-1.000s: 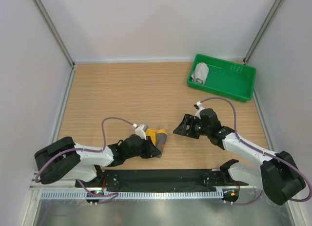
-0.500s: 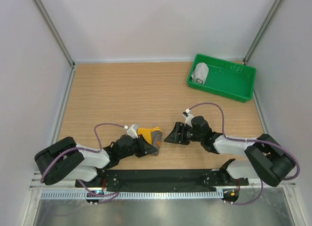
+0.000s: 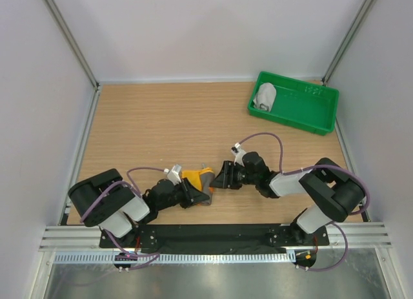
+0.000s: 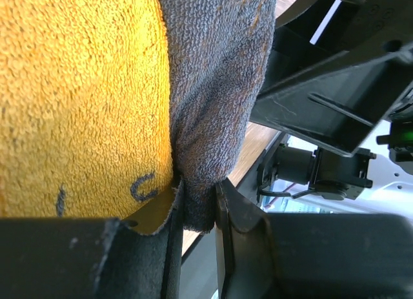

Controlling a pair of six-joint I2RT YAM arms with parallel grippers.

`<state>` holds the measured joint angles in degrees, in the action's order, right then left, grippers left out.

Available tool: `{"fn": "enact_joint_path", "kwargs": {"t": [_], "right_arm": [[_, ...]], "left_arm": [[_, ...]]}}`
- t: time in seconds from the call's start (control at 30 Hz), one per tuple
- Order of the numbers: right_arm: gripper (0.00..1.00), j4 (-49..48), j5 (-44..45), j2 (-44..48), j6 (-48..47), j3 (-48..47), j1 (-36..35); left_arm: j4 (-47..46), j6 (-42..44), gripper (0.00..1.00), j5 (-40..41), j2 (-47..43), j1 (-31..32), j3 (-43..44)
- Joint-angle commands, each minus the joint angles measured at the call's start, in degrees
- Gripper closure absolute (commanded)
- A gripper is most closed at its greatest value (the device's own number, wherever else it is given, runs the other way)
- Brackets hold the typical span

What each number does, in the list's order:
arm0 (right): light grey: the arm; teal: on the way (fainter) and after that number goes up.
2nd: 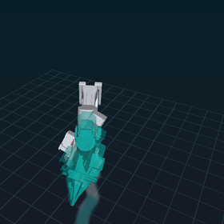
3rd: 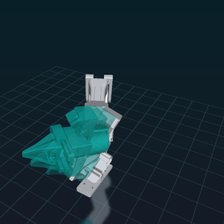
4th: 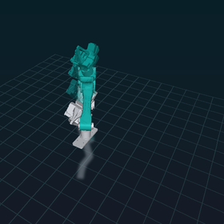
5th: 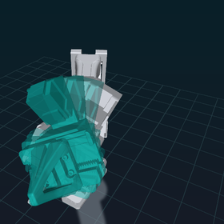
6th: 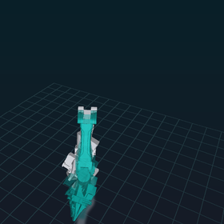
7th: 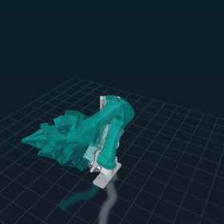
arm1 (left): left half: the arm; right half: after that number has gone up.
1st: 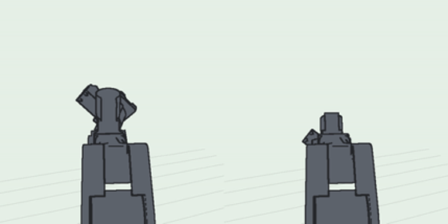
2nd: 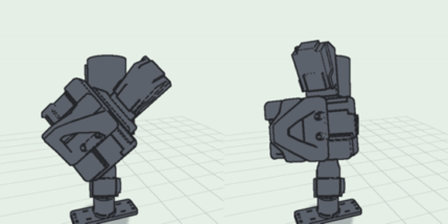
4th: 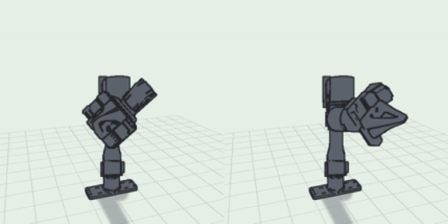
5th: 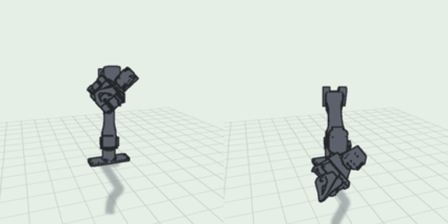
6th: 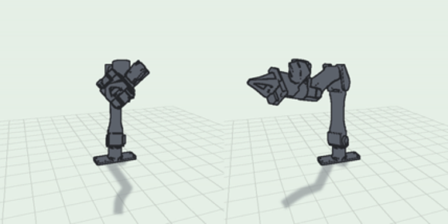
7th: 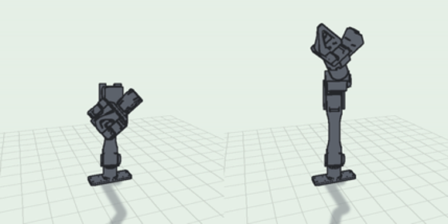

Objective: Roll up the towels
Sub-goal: Roll the towel

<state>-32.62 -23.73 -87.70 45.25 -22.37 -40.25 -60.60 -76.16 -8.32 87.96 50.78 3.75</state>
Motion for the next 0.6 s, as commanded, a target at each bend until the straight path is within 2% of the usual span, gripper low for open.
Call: {"fn": "enact_joint_path", "kwargs": {"t": [0.0,0.03,0.1,0.37,0.43,0.47,0.57], "right_arm": [[0.43,-4.11,0.87,-2.03,-1.4,-1.62,-0.71],[0.48,-4.55,0.79,-2.56,-1.48,-1.54,-0.97],[0.52,-6.13,0.44,-4.4,-1.14,-1.62,-1.41],[0.53,-18.35,-1.15,-9.33,4.04,-0.48,-3.17],[0.58,-19.84,-1.58,-9.94,4.58,-0.22,-3.34],[0.61,-20.81,-1.67,-10.03,5.01,-0.22,-3.34],[0.83,-21.26,-1.94,-9.86,5.28,-0.22,-3.43]], "left_arm": [[-4.79,-1.36,1.0,-1.0,2.21,-0.86,-1.81],[-5.84,-1.36,1.0,-1.43,2.39,-0.86,-1.81],[-6.11,-1.36,1.0,-1.88,2.74,-1.04,-1.55],[-7.08,-0.66,1.0,-3.02,3.53,-1.21,-1.38],[-7.08,-0.39,1.0,-3.2,3.53,-1.3,-1.46],[-7.08,-0.31,1.0,-3.28,3.53,-1.39,-1.38],[-6.82,0.48,0.98,-3.9,3.36,-1.39,-1.02]]}}
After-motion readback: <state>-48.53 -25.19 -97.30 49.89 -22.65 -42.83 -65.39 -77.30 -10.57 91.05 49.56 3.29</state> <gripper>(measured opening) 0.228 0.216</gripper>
